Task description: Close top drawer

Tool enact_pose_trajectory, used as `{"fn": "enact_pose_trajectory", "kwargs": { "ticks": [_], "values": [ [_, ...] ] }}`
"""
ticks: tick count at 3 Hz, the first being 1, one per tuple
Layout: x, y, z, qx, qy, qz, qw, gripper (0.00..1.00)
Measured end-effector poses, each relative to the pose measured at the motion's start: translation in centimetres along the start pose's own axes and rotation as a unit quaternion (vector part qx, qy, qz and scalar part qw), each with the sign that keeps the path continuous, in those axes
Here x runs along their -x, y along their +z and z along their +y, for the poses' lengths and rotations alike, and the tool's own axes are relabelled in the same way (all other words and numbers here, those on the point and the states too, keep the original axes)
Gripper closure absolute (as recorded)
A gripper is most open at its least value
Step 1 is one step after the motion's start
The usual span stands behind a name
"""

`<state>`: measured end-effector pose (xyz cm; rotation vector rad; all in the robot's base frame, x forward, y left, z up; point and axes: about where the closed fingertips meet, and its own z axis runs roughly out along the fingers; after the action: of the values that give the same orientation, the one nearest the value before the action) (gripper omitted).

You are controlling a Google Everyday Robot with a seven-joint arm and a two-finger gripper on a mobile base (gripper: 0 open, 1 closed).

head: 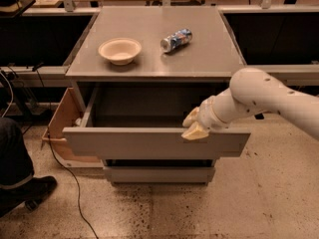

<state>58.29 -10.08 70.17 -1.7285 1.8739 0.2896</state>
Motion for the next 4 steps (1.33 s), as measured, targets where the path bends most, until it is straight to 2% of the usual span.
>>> {"fn": "enact_pose_trajectory", "kwargs": {
  "ticks": [1, 2, 3, 4],
  "values": [
    [0.4, -1.4, -1.5, -0.006, -0.008, 0.017, 0.9998, 0.04],
    [0.7, -3.5, -1.4, -0.011, -0.007, 0.027, 0.9996, 1.00],
    [0.5, -5.4, 1.4, -0.016, 0.009, 0.019, 0.9996, 1.00],
    [-0.9, -5.4, 4.9, -0.017, 0.027, 0.001, 0.9995, 1.00]
  ]
}}
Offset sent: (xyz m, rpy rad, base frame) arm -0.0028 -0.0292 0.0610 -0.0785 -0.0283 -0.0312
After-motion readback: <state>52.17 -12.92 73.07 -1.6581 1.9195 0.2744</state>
